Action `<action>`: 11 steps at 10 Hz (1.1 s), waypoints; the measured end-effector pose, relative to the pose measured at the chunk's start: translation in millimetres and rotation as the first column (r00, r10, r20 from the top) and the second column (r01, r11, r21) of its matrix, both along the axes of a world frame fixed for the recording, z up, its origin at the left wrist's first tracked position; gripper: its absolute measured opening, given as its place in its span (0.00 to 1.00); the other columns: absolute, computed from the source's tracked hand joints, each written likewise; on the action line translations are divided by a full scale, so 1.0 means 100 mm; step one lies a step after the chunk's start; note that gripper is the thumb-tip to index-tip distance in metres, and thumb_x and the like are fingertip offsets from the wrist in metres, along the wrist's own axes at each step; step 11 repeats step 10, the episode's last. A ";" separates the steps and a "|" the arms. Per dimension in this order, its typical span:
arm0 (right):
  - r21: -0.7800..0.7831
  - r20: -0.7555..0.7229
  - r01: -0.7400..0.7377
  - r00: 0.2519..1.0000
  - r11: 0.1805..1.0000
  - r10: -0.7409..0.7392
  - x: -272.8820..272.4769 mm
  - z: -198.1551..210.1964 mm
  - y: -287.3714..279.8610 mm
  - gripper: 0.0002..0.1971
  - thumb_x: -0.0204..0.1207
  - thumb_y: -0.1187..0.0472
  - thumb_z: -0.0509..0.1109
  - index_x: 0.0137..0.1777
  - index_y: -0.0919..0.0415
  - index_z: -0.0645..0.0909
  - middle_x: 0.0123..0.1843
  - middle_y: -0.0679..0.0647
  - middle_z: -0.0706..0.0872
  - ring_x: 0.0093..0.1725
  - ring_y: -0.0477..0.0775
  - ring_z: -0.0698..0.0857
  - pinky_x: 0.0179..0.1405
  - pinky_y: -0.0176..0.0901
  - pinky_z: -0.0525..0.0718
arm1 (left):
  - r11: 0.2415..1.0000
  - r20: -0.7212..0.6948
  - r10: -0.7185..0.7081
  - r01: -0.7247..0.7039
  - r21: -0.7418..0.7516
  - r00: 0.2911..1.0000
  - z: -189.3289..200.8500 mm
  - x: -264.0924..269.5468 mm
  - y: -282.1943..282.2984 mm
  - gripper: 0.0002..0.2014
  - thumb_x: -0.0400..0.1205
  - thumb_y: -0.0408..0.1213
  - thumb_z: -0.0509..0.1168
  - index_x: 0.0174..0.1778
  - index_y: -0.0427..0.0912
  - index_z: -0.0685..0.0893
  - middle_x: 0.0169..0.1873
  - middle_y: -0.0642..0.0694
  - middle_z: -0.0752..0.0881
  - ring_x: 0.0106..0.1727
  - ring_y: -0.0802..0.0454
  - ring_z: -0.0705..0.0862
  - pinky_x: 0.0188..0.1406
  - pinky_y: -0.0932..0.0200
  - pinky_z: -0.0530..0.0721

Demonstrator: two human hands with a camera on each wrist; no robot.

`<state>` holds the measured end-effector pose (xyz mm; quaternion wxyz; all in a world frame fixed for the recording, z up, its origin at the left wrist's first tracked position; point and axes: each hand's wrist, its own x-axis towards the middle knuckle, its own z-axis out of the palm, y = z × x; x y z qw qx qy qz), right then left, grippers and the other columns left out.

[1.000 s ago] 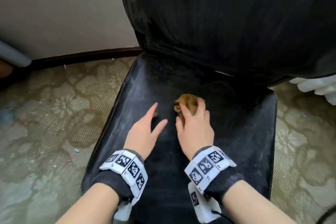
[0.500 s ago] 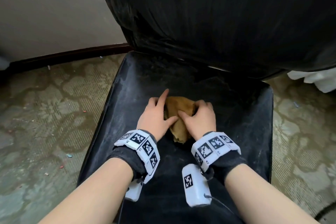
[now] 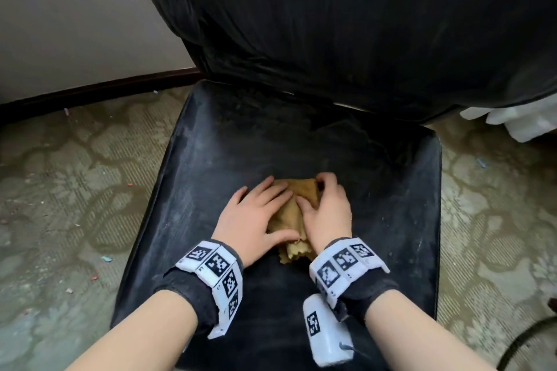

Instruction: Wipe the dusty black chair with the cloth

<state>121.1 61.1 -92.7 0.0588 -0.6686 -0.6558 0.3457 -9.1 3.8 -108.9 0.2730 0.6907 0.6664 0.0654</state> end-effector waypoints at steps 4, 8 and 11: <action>-0.315 0.234 -0.547 0.747 0.776 0.622 0.34 0.06 0.10 0.47 0.70 0.35 0.68 0.81 0.38 0.41 0.83 0.56 0.31 0.81 0.64 0.31 0.77 0.73 0.50 | 0.999 -0.290 0.047 -0.047 0.004 0.956 -0.19 0.15 -0.23 0.53 0.57 0.71 0.68 0.78 0.62 0.55 0.80 0.43 0.63 0.79 0.41 0.58 0.66 0.24 0.65; -0.417 0.227 -0.599 0.660 0.683 0.717 0.34 0.02 0.27 0.47 0.71 0.45 0.73 0.80 0.36 0.43 0.84 0.58 0.33 0.80 0.67 0.32 0.74 0.78 0.56 | 0.946 -0.263 0.208 -0.262 -0.190 0.942 -0.11 0.43 -0.27 0.45 0.63 0.75 0.49 0.78 0.64 0.53 0.81 0.45 0.60 0.81 0.42 0.56 0.67 0.26 0.68; -0.421 0.305 -0.541 0.672 0.729 0.675 0.23 0.44 0.30 0.47 0.71 0.39 0.70 0.81 0.39 0.42 0.85 0.52 0.46 0.83 0.62 0.46 0.73 0.79 0.49 | 0.863 -0.303 0.034 -0.180 -0.471 0.952 0.59 0.27 0.06 0.46 0.72 0.68 0.61 0.78 0.68 0.38 0.83 0.49 0.41 0.84 0.44 0.44 0.79 0.35 0.48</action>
